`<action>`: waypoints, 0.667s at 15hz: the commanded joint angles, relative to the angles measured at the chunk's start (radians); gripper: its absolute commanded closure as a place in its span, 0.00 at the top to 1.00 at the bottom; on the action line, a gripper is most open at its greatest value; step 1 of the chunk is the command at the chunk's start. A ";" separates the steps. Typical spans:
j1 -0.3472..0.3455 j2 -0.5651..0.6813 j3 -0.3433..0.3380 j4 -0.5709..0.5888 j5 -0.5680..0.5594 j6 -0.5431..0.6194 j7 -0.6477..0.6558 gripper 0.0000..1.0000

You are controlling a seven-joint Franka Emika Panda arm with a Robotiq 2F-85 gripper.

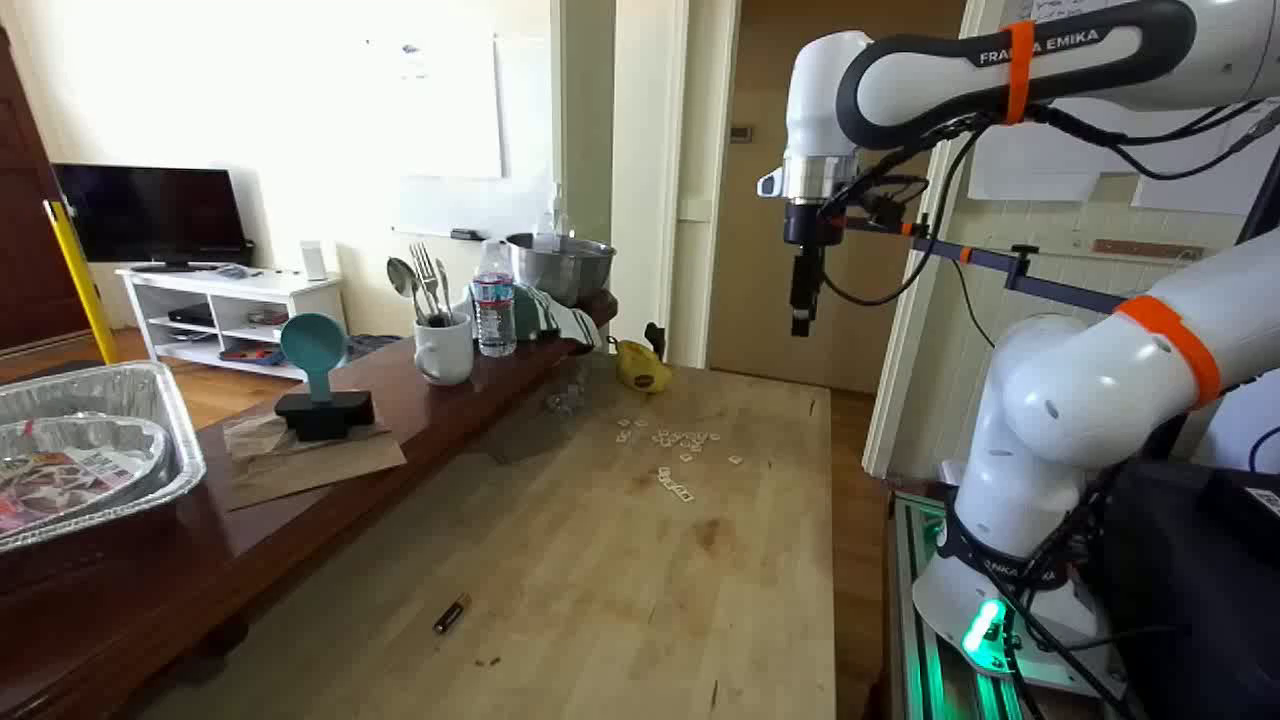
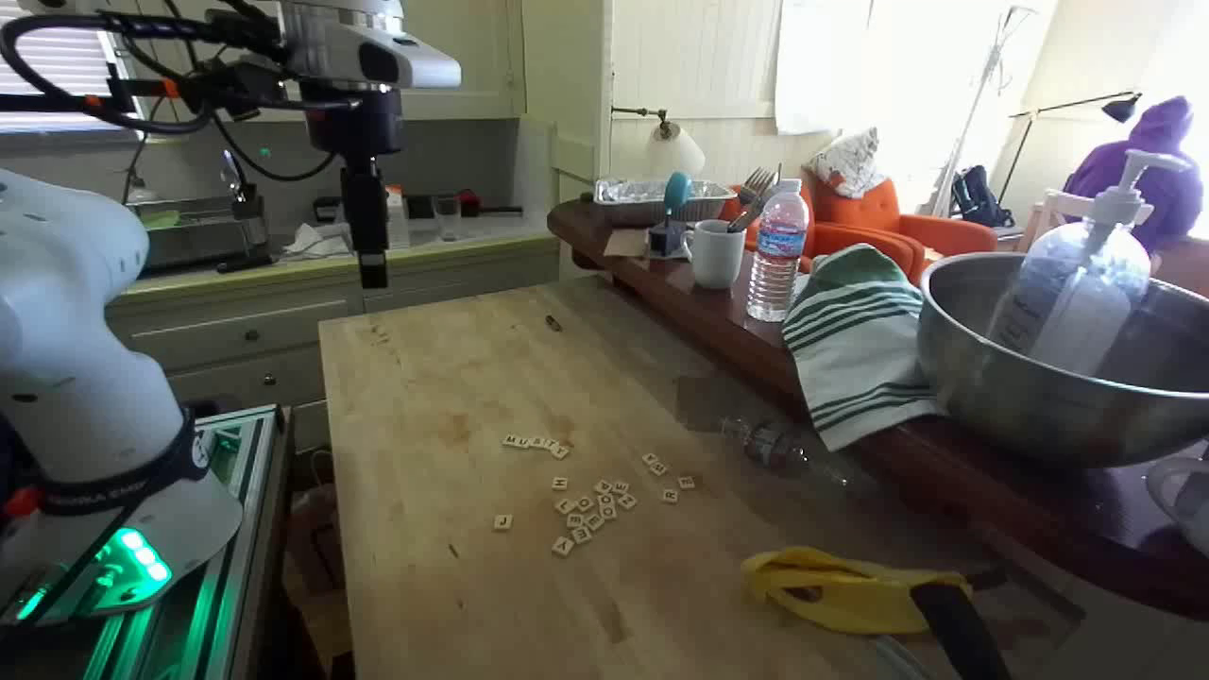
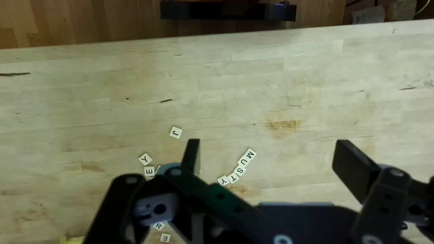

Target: Align the blocks on the table

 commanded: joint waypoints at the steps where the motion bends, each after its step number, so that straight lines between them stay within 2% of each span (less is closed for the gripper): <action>1: 0.003 0.000 -0.002 0.002 -0.001 -0.002 0.002 1.00; 5: 0.011 0.031 -0.002 0.008 0.003 -0.004 0.000 1.00; 8: 0.032 0.164 0.020 -0.004 -0.026 0.094 -0.007 1.00; 10: 0.049 0.254 0.038 -0.027 -0.064 0.220 -0.030 1.00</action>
